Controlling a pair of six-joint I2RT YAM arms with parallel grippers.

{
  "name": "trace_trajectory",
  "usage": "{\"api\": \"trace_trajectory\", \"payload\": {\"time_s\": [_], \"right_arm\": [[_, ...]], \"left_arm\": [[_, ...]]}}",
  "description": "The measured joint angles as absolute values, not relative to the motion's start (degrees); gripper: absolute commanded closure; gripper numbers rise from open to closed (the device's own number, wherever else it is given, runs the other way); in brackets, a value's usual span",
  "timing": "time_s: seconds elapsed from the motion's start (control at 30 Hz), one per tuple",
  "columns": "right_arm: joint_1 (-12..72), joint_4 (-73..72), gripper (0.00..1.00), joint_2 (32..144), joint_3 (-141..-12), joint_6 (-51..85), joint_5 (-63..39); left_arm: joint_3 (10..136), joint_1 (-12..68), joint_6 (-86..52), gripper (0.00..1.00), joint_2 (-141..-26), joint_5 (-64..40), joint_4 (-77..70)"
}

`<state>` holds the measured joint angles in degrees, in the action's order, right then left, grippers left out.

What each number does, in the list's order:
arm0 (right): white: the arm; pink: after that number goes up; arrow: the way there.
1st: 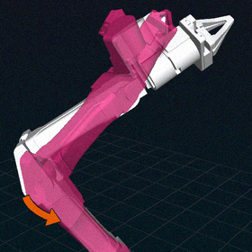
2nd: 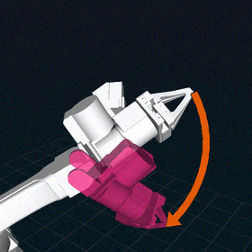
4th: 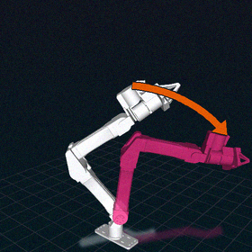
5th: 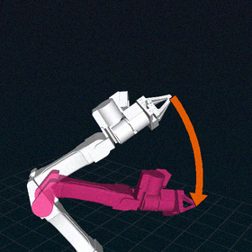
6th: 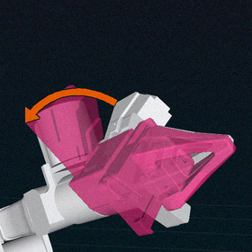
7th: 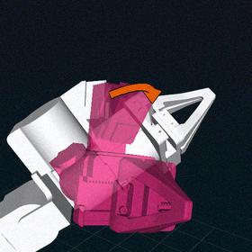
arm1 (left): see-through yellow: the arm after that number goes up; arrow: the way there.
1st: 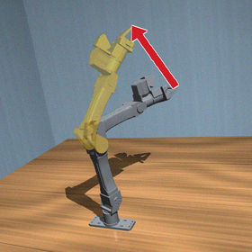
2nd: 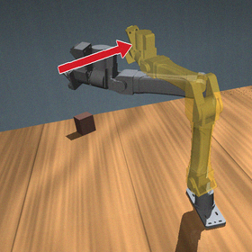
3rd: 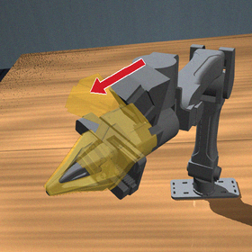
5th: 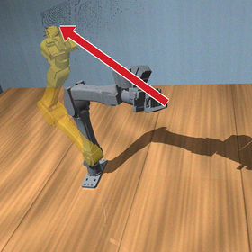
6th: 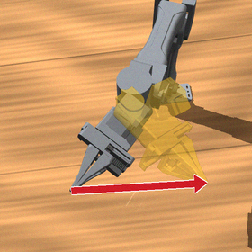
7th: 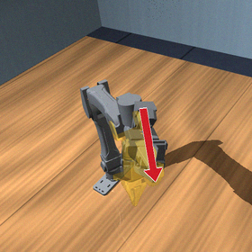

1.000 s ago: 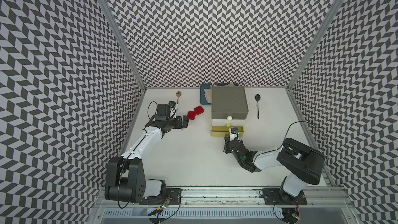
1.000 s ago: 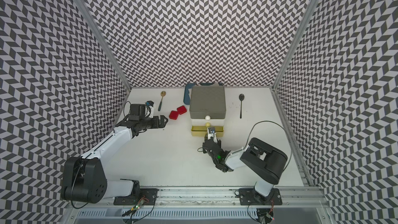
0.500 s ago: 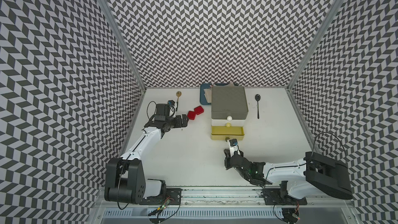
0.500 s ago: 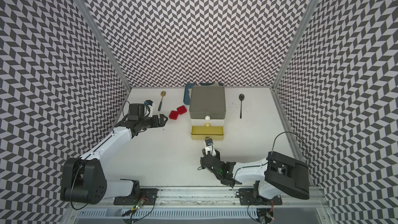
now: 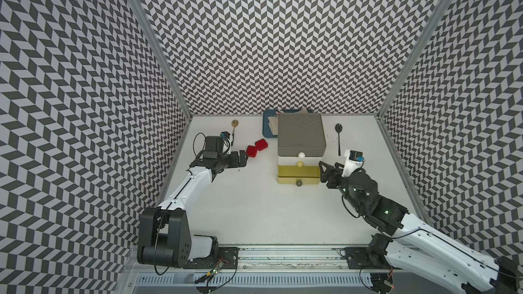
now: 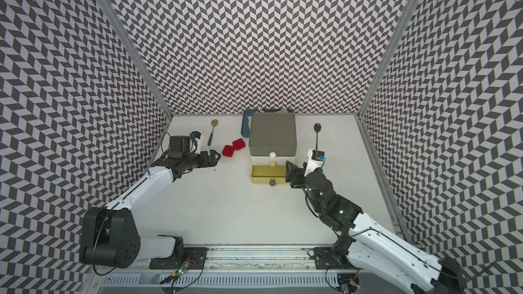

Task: Place the brooch boxes into the drawer by color
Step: Open the drawer in the storage box.

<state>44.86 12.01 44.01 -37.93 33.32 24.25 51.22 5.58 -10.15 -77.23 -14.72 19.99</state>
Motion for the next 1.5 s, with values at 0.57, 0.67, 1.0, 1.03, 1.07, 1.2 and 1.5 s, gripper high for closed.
{"api": "trace_trajectory", "payload": {"time_s": [0.57, 0.67, 1.0, 1.03, 1.07, 1.2, 1.5], "right_arm": [[26.1, 29.9, 0.48, 60.0, -42.9, 26.1, -0.3], [24.7, 27.4, 0.53, 62.5, -43.7, 24.7, -2.2], [22.7, 17.5, 0.59, 69.6, -40.3, 23.6, -5.4], [22.2, 15.4, 0.59, 69.6, -39.0, 24.0, -5.7], [21.8, 14.0, 0.59, 69.6, -38.0, 24.2, -5.8], [20.0, 10.0, 0.59, 71.4, -35.8, 24.9, -6.1], [19.3, 6.9, 0.59, 76.4, -36.3, 25.1, -6.2]], "left_arm": [[51.2, 5.6, -11.3, 0.00, -77.2, -16.3, 19.7], [51.2, 5.6, -11.3, 0.00, -77.2, -16.4, 19.7], [51.2, 5.6, -11.5, 0.00, -77.2, -16.4, 19.7], [51.2, 5.6, -11.5, 0.00, -77.2, -16.4, 19.7], [51.2, 5.6, -11.5, 0.00, -77.2, -16.4, 19.7], [51.2, 5.6, -11.4, 0.00, -77.2, -16.4, 19.7], [51.2, 5.6, -11.5, 0.00, -77.2, -16.4, 19.7]]}}
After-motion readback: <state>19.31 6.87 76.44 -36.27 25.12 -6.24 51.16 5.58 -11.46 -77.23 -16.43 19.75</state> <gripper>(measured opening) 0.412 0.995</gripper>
